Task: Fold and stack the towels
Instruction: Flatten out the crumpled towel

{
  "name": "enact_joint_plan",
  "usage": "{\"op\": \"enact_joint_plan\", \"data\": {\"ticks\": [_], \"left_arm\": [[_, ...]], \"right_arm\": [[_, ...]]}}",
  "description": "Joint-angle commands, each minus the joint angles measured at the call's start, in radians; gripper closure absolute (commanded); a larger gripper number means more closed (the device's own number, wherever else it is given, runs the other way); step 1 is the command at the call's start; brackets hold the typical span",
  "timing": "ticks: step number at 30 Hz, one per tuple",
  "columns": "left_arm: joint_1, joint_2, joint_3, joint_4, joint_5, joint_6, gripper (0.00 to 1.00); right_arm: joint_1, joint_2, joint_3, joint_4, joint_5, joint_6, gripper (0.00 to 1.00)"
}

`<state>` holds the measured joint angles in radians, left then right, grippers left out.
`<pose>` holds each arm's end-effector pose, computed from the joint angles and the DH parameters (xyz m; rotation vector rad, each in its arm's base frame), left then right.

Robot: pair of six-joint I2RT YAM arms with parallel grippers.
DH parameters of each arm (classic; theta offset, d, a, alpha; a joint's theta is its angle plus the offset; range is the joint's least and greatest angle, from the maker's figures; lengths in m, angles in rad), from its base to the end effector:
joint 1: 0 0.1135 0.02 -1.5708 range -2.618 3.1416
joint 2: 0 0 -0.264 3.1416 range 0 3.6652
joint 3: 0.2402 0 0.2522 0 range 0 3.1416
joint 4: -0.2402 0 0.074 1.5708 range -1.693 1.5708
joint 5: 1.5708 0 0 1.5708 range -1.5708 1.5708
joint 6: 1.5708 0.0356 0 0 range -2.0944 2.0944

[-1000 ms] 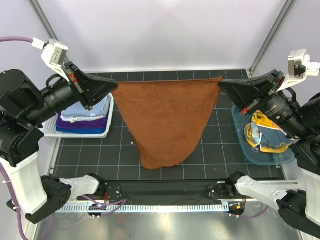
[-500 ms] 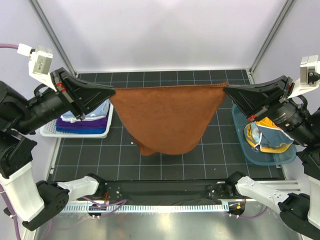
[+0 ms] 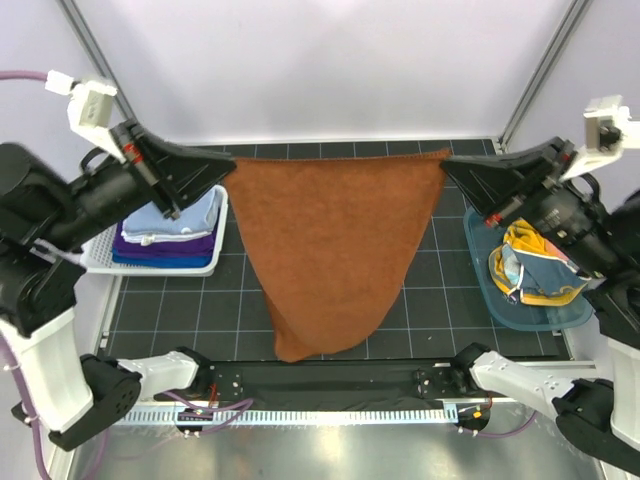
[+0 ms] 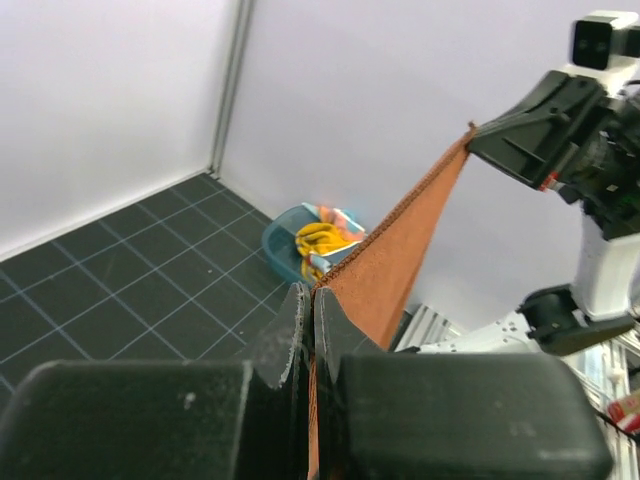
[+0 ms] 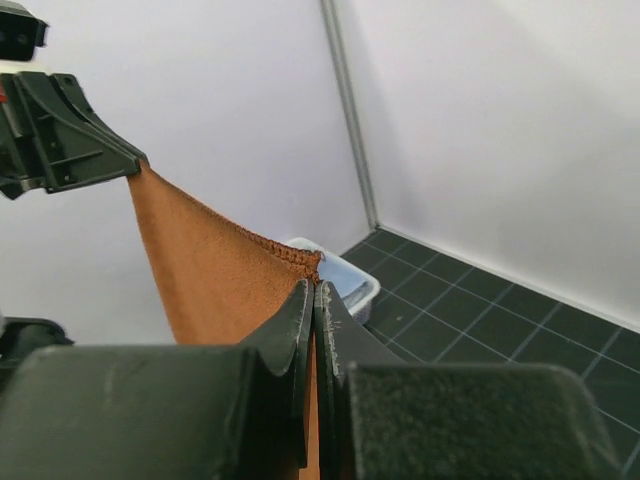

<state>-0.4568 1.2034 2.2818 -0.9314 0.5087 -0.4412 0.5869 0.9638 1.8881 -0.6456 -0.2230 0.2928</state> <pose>0.0750 -0.0562 0.6195 0.4552 1.4690 -1.0857 0.0569 0.0473 0.5919 -0.3926 1.2947 0.8913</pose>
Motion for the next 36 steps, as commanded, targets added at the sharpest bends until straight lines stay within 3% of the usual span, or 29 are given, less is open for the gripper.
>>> {"op": "enact_joint_plan", "data": {"ticks": [1, 7, 11, 16, 21, 27, 36], "left_arm": [[0.006, 0.094, 0.008, 0.043, -0.090, 0.019, 1.00], [0.145, 0.267, -0.082, 0.149, -0.030, -0.002, 1.00], [0.242, 0.460, -0.153, 0.317, 0.016, -0.053, 1.00], [0.300, 0.740, 0.008, 0.347, 0.030, -0.018, 1.00], [0.340, 1.005, 0.137, 0.388, 0.025, -0.024, 1.00], [0.346, 1.101, 0.107, 0.430, -0.021, 0.013, 1.00], [0.331, 0.972, -0.108, 0.454, -0.113, 0.079, 1.00]], "right_arm": [[0.001, 0.091, 0.019, 0.011, 0.097, -0.064, 0.99], [-0.030, 0.297, -0.027, 0.101, 0.205, -0.145, 0.99], [-0.209, 0.519, -0.075, 0.251, 0.053, -0.074, 0.99], [-0.372, 0.796, -0.055, 0.461, -0.038, 0.012, 0.99], [-0.400, 1.024, 0.073, 0.535, -0.016, 0.035, 0.99], [-0.407, 1.194, 0.178, 0.511, -0.013, 0.060, 0.99], [-0.409, 1.094, -0.033, 0.554, -0.009, 0.068, 0.99]]}}
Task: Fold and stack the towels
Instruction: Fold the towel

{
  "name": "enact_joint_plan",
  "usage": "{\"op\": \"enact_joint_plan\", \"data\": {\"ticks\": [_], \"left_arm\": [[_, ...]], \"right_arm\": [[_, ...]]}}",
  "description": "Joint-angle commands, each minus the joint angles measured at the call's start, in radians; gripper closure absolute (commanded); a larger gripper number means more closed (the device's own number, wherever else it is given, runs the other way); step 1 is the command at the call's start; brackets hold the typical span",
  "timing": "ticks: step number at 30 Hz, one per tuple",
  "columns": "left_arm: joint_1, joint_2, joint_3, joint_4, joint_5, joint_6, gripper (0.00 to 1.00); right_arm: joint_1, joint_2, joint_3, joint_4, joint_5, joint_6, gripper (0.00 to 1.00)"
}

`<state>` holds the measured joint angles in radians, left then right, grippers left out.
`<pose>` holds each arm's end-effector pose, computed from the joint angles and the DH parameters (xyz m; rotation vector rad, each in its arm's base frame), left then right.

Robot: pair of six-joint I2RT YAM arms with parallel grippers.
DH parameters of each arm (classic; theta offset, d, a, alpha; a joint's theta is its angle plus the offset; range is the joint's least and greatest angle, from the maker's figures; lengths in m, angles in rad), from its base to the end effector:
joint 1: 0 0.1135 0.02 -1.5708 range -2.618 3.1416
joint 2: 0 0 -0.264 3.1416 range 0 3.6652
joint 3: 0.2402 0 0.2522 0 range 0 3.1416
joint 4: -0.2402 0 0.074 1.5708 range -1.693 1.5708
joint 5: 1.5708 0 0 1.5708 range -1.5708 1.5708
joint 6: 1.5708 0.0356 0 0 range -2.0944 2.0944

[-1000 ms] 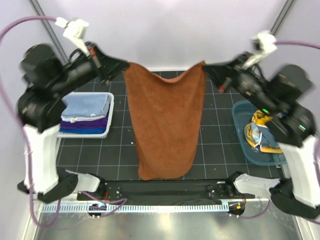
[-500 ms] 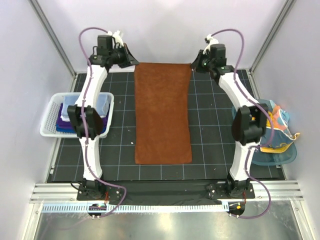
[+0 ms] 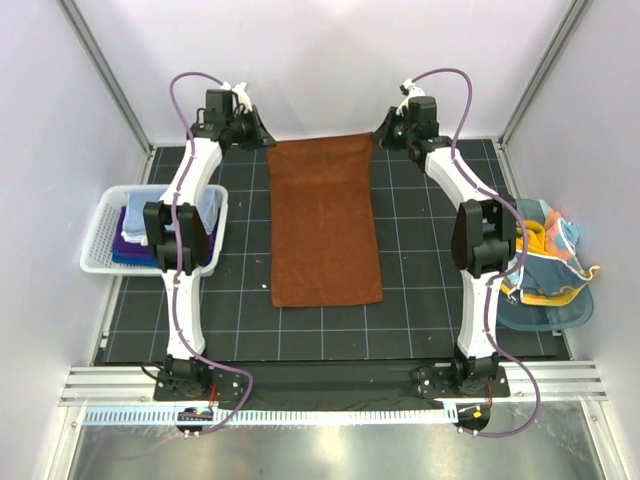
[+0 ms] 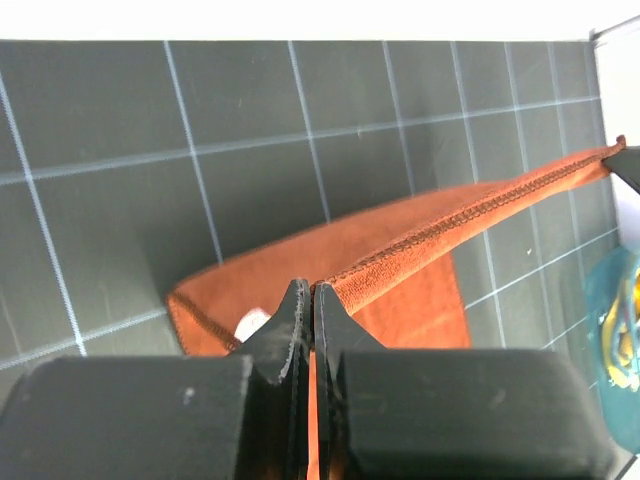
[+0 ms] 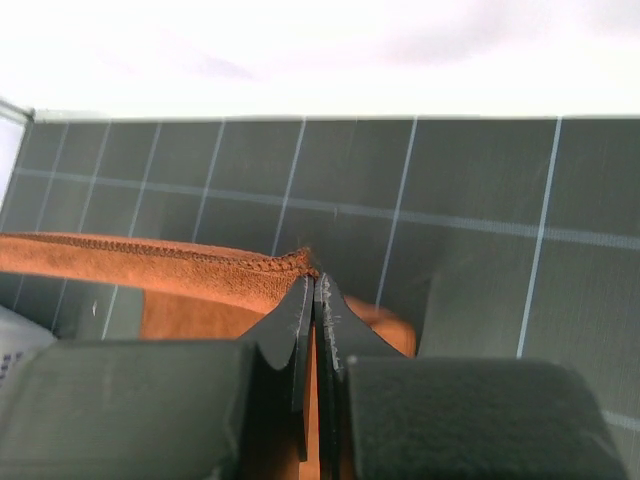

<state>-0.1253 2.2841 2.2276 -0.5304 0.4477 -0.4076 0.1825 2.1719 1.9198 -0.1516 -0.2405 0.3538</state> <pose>0.5230 -0.0814 0.3005 -0.0434 2.1972 -0.7869 0.5111 0.1030 0.2856 0.0121 2.0091 0.5837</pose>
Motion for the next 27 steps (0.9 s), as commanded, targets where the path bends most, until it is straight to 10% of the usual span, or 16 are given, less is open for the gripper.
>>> {"op": "enact_joint_plan", "data": {"ticks": [1, 27], "left_arm": [[-0.002, -0.126, -0.106, 0.055, -0.058, 0.053, 1.00], [-0.096, -0.629, -0.862, 0.184, -0.297, 0.075, 1.00]], "right_arm": [[-0.006, -0.130, -0.088, 0.066, 0.009, 0.008, 0.99], [0.063, -0.636, -0.780, 0.093, 0.059, 0.047, 0.99]]}}
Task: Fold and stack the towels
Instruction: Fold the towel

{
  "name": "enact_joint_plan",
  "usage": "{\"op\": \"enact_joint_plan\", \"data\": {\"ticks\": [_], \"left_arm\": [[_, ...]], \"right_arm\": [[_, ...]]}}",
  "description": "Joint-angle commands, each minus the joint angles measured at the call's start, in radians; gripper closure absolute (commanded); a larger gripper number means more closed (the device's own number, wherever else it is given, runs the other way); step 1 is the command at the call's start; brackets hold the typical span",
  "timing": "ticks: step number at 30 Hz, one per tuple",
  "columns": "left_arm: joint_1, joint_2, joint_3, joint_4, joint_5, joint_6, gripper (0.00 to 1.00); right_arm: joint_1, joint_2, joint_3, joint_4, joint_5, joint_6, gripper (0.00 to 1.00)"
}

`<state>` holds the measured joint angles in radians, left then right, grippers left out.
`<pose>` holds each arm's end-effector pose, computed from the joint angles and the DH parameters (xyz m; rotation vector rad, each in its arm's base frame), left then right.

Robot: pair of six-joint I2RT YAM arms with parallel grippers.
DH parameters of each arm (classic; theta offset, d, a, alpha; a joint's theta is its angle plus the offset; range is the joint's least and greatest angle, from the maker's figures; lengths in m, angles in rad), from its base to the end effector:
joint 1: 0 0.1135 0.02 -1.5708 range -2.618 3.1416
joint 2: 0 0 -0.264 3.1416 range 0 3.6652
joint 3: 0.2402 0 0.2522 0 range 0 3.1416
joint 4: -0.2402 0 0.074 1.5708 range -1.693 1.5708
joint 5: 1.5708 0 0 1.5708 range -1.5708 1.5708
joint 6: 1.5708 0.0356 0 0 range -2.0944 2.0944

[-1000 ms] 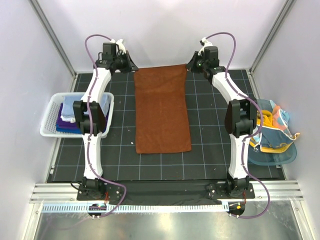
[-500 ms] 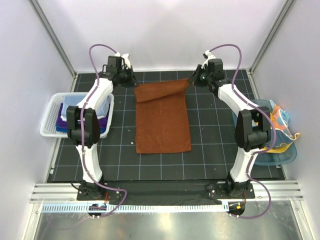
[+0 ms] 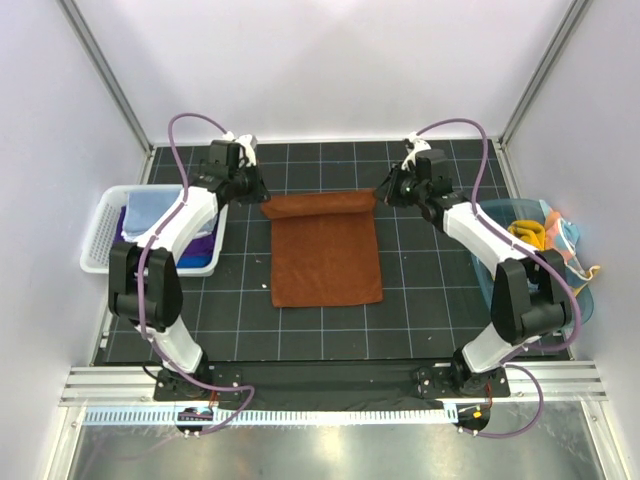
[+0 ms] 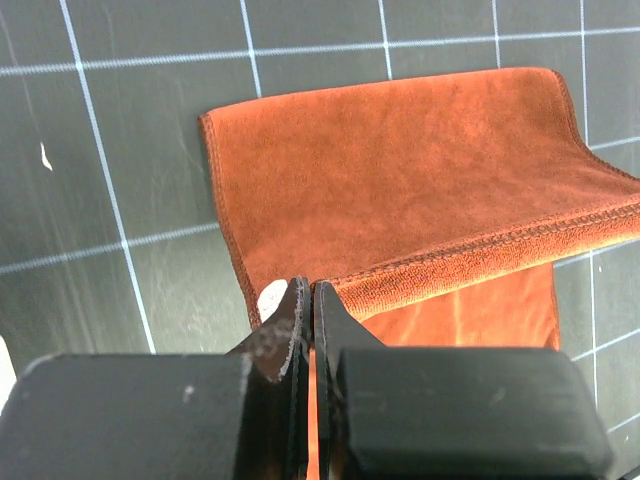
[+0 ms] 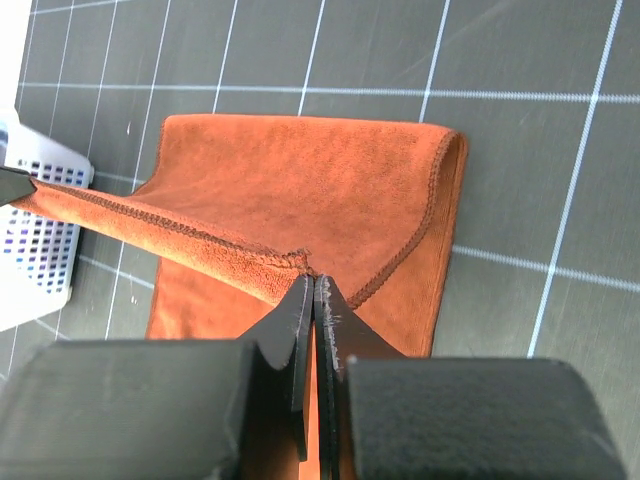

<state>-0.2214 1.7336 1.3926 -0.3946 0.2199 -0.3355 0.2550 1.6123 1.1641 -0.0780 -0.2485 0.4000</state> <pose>0.3830 -0.0942 0.2757 -0.0190 2.3448 -0.5342 0.3573 0.1022 0.2707 0.0016 2.1472 0.6498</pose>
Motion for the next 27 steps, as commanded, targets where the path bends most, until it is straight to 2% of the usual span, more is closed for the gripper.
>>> {"op": "enact_joint_plan", "data": {"ticks": [1, 27], "left_arm": [[-0.002, -0.088, -0.038, 0.049, -0.074, 0.000, 1.00], [-0.072, -0.376, -0.282, 0.054, -0.119, -0.071, 1.00]], "right_arm": [[-0.008, -0.098, -0.032, 0.017, 0.069, 0.000, 0.99], [0.030, -0.410, -0.302, -0.028, 0.115, 0.026, 0.99]]}}
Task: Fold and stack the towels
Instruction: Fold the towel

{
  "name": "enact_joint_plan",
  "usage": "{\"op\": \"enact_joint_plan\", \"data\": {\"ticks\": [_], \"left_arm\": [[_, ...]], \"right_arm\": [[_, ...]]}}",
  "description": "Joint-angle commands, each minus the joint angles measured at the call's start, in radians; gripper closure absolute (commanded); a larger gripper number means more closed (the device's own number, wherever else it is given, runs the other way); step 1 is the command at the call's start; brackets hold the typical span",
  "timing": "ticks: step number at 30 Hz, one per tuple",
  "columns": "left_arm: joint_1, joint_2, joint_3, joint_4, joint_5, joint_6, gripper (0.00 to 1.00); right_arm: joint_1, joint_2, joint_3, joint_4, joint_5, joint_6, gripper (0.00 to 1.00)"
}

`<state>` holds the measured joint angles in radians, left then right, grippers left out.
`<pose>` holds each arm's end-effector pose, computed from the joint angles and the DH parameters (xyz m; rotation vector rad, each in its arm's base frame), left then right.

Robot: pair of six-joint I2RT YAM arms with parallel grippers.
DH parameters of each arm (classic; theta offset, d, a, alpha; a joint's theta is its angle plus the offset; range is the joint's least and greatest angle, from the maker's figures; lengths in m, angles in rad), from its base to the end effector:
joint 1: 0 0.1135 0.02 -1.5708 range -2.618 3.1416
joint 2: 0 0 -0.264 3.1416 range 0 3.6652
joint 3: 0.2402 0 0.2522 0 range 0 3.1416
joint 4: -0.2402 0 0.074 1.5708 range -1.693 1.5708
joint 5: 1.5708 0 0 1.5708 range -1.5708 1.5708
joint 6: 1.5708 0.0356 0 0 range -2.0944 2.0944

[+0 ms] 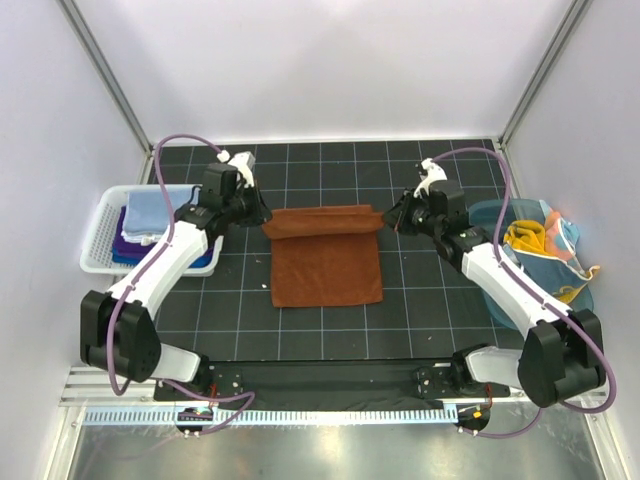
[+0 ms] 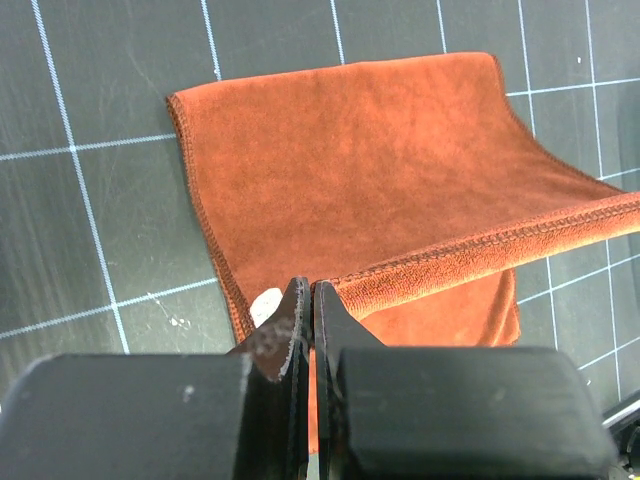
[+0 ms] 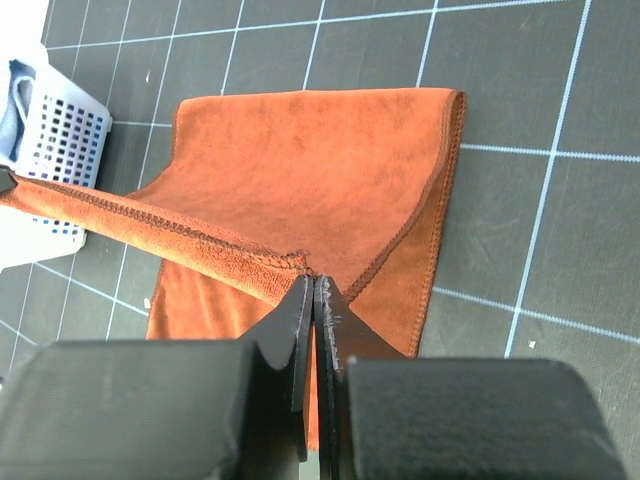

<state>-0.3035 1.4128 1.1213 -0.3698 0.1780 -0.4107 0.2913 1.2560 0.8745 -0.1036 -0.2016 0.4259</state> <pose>0.3000 -0.1006 0.2943 -0.0228 2.2849 -0.5810 0.2702 0.0885 0.2782 0.0134 2.1093 0.6452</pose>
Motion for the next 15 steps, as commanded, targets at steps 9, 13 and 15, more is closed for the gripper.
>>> {"op": "enact_joint_plan", "data": {"ticks": [9, 13, 15], "left_arm": [[-0.002, -0.117, -0.043, 0.009, -0.086, -0.005, 1.00], [-0.009, -0.136, -0.060, 0.008, -0.089, -0.011, 1.00], [-0.014, -0.141, -0.066, 0.003, -0.086, -0.017, 1.00]], "right_arm": [[0.005, -0.130, -0.043, -0.041, 0.071, 0.002, 0.99], [0.020, -0.151, -0.068, -0.045, 0.071, 0.011, 0.99], [0.031, -0.159, -0.075, -0.051, 0.083, 0.013, 0.99]]}}
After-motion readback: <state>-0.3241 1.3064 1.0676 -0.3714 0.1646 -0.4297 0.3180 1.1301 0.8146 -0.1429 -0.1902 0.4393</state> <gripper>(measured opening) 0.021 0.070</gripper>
